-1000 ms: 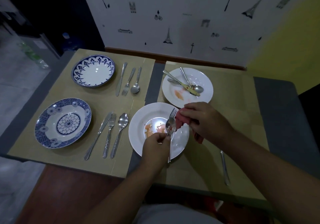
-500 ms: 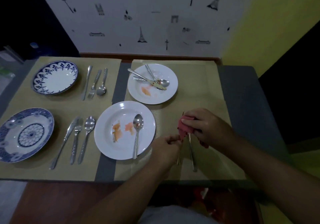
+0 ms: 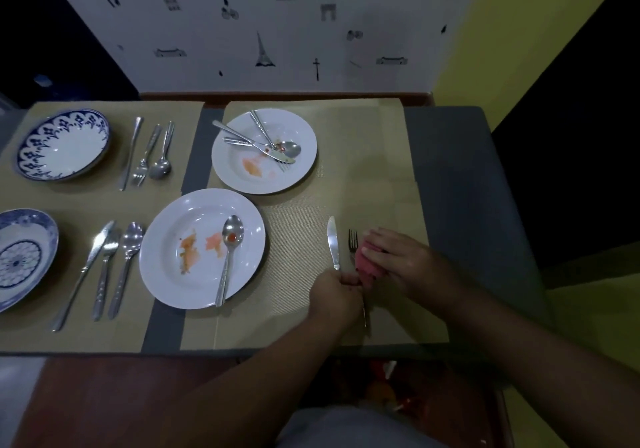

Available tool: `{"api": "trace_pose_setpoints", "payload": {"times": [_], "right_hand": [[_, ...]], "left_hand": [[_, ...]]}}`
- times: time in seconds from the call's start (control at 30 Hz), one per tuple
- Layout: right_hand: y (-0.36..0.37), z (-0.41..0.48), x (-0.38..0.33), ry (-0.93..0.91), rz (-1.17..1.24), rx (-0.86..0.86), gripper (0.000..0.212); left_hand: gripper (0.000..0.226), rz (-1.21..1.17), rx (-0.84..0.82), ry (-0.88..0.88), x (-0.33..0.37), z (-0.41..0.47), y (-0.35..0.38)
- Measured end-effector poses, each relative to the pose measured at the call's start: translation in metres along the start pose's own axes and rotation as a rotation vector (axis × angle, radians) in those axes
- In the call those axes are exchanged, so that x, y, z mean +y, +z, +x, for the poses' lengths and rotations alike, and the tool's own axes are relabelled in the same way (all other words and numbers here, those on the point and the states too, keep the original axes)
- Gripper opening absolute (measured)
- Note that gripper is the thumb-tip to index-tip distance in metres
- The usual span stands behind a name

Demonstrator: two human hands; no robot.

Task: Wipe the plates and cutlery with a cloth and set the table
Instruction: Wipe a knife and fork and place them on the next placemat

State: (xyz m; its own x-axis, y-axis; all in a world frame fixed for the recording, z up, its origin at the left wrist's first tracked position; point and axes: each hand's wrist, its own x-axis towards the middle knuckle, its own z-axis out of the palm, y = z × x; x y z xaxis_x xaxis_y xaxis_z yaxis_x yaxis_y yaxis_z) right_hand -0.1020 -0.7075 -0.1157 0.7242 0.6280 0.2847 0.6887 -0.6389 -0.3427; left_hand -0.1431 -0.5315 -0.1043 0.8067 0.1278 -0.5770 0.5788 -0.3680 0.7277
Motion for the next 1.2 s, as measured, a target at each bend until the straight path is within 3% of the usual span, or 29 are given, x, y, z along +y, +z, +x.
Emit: {"api": "trace_pose_setpoints", "payload": {"times": [0.1,0.37,0.43,0.5,0.63,0.77,0.93,1.2], "right_hand": [[0.002,-0.002,0.003,-0.006,-0.005,0.003,0.037],[0.012,0.001,0.008,0.035,-0.031,0.013,0.039],[0.019,-0.002,0.012,0.058,-0.016,-0.015,0.032],[0.025,-0.009,0.013,0.075,-0.005,-0.074,0.039],[0.020,-0.013,0.001,0.211,0.068,-0.190,0.049],[0.021,-0.006,-0.015,0.334,0.004,-0.179,0.054],[0.032,-0.006,-0.029,0.458,-0.080,-0.239,0.048],[0.030,-0.002,-0.034,0.494,-0.010,-0.122,0.029]], "left_hand": [[0.013,0.035,0.027,0.013,0.004,0.005,0.006],[0.006,0.139,0.074,0.041,-0.004,0.017,0.012],[0.006,0.193,0.095,0.096,-0.007,0.017,0.011],[0.005,0.262,0.124,0.196,-0.012,0.014,0.009],[0.010,0.445,0.193,0.461,-0.021,0.012,0.005],[0.032,0.636,0.154,0.614,-0.037,0.019,0.001],[0.064,0.858,-0.013,0.607,-0.051,0.017,-0.006],[0.059,0.772,0.024,0.739,-0.052,0.021,-0.028]]}}
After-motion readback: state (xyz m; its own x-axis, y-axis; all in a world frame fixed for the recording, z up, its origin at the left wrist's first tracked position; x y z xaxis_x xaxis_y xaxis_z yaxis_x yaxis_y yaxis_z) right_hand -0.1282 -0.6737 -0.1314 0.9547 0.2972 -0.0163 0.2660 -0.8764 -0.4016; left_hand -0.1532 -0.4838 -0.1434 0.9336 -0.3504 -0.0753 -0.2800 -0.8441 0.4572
